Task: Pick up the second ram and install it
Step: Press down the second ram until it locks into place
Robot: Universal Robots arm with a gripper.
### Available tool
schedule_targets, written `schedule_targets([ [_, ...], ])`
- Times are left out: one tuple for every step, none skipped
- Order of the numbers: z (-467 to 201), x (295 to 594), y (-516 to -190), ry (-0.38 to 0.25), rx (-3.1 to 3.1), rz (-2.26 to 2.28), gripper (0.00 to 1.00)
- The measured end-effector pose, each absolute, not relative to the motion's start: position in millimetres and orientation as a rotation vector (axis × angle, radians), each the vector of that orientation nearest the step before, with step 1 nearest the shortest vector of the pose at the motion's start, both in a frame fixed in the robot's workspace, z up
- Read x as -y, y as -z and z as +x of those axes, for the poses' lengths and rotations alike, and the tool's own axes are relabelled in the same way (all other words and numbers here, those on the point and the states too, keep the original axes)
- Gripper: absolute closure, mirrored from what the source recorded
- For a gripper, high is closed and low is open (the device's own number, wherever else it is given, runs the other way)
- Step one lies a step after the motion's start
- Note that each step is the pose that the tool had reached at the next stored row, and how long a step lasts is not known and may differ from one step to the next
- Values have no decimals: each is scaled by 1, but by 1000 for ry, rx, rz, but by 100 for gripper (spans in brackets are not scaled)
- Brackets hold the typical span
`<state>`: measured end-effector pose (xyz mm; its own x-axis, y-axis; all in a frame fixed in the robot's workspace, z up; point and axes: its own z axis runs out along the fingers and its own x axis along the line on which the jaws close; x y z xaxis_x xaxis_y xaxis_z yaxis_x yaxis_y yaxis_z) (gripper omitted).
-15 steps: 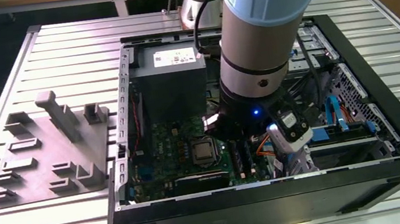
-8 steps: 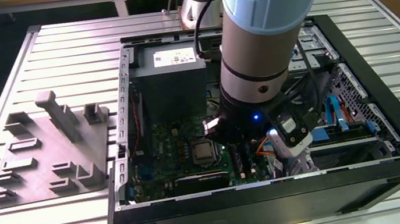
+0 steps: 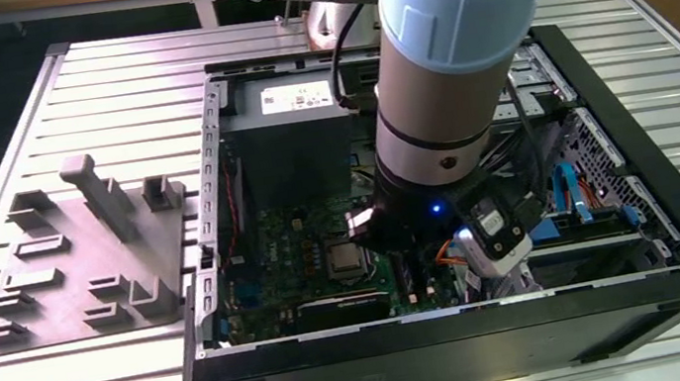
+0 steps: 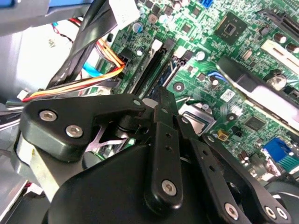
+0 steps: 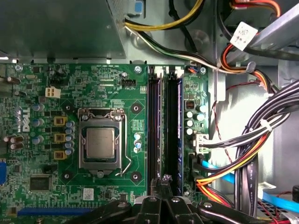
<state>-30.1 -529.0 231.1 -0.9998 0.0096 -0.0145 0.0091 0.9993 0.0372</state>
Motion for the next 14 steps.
schedule_targets([
  [-30, 529, -230, -58, -3126, 15, 90],
  [-30, 529, -230, -58, -3126, 15, 90],
  [-30, 529, -229, -58, -3126, 15, 90],
  [-30, 530, -228, -58, -3126, 15, 90],
  [-30, 530, -226, -58, -3126, 15, 90],
  [-30, 530, -224, -58, -3126, 15, 90],
  [-30, 530, -224, -58, -3126, 15, 90],
  [-30, 530, -224, -58, -3126, 15, 90],
  [-30, 530, -224, -58, -3126, 15, 90],
  [-30, 530, -224, -58, -3126, 15, 90],
  [-30, 529, -223, -59, -3126, 15, 90],
  [-30, 530, -221, -57, -3126, 15, 90],
  [-30, 530, -220, -57, -3127, 15, 90],
  [-30, 530, -220, -56, -3127, 15, 90],
])
